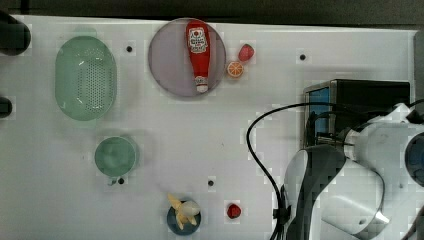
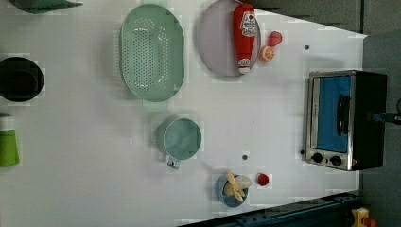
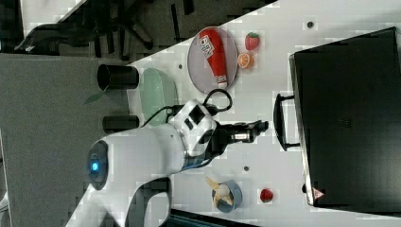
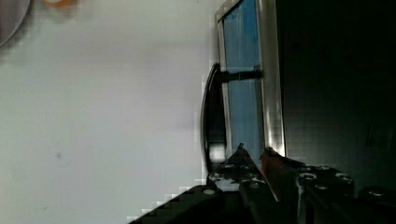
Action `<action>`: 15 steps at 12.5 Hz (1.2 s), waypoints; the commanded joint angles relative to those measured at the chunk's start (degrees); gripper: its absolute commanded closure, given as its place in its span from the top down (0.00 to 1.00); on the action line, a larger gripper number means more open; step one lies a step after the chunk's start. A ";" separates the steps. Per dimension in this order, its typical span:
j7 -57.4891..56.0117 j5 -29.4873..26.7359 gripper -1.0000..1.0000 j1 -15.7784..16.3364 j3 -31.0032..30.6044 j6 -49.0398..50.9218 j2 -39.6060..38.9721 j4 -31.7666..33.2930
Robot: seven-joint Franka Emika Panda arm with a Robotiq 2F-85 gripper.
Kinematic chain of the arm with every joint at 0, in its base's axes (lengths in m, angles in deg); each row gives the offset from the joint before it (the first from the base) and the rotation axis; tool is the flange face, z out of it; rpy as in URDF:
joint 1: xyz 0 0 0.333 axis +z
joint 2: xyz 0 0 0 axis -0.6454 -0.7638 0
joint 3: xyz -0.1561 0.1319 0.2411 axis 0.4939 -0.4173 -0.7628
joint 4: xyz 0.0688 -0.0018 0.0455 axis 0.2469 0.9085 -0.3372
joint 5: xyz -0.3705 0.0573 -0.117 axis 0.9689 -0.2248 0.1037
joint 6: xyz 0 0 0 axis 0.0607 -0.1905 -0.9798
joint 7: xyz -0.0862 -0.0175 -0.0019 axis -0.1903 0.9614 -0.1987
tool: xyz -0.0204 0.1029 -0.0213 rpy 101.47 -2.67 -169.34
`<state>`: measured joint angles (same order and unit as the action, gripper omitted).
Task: Flap open oven.
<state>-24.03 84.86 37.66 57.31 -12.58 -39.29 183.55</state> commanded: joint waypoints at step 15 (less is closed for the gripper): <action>7.07 10.39 0.17 3.13 -1.92 -10.01 -11.94 3.26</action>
<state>-21.40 94.18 38.84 57.06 -22.85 -51.44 186.46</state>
